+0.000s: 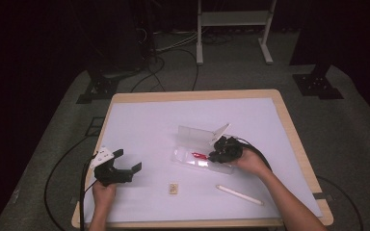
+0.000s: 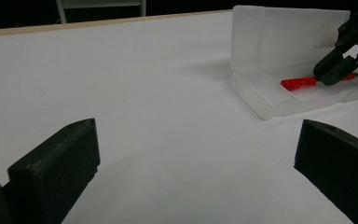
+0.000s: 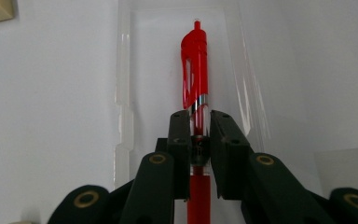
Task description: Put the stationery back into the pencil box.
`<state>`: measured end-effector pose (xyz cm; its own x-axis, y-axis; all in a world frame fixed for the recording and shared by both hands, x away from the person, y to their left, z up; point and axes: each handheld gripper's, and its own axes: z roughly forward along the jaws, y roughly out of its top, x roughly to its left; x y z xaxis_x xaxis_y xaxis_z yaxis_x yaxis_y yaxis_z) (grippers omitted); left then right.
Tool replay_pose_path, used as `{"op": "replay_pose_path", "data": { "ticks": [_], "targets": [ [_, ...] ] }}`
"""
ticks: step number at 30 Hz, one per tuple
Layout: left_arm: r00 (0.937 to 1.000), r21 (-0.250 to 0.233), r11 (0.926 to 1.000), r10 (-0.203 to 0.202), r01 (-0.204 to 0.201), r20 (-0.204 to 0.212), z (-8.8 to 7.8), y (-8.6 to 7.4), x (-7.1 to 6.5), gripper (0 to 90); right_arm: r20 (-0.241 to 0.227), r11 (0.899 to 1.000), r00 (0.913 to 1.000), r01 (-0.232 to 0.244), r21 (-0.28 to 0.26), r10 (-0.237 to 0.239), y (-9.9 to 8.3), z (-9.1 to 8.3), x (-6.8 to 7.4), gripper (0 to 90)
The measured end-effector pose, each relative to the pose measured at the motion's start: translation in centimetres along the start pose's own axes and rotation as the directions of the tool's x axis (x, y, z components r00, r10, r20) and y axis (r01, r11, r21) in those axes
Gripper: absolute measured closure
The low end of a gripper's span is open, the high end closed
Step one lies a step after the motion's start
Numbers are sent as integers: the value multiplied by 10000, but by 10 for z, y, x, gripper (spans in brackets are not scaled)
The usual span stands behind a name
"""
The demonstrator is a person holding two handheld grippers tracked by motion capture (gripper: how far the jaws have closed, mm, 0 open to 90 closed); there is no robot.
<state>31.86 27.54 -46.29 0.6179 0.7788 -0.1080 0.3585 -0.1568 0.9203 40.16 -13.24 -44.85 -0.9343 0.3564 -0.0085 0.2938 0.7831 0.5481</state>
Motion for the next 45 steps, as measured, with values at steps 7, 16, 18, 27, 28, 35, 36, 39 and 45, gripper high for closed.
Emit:
{"op": "replay_pose_path", "data": {
  "ticks": [7,16,18,27,28,35,36,39,45],
  "targets": [
    [10000,4,10000,-11,11,2,0,0,0,0,-17,9998,10000,-18,-180,17,0,-4,1,752],
    [10000,11,10000,20,-20,-11,0,0,0,0,36,9979,10000,-44,-652,47,-5,-22,7,724],
    [10000,17,10000,29,-29,-18,0,0,0,0,57,9973,10000,-31,-728,35,-6,-24,8,723],
    [10000,71,10000,32,-32,-35,0,0,0,0,-11,9938,9994,-339,-1055,339,-17,-44,13,678],
    [10000,78,10000,42,-42,-34,0,0,0,0,-26,9935,9994,-340,-1087,339,-18,-46,14,676],
    [10000,89,10000,40,-40,-37,0,0,0,0,62,9915,9995,-308,-1261,319,-26,-58,21,640],
    [10000,84,10000,6,-5,-33,0,0,-1,0,58,9913,9995,-312,-1281,322,-27,-60,22,638],
    [10000,93,9999,49,-49,-39,0,0,0,0,58,9907,9994,-327,-1323,337,-30,-64,25,628],
    [10000,102,9999,47,-46,-43,0,0,0,0,76,9907,9998,-171,-1347,183,-36,-69,34,606]
  ]
}}
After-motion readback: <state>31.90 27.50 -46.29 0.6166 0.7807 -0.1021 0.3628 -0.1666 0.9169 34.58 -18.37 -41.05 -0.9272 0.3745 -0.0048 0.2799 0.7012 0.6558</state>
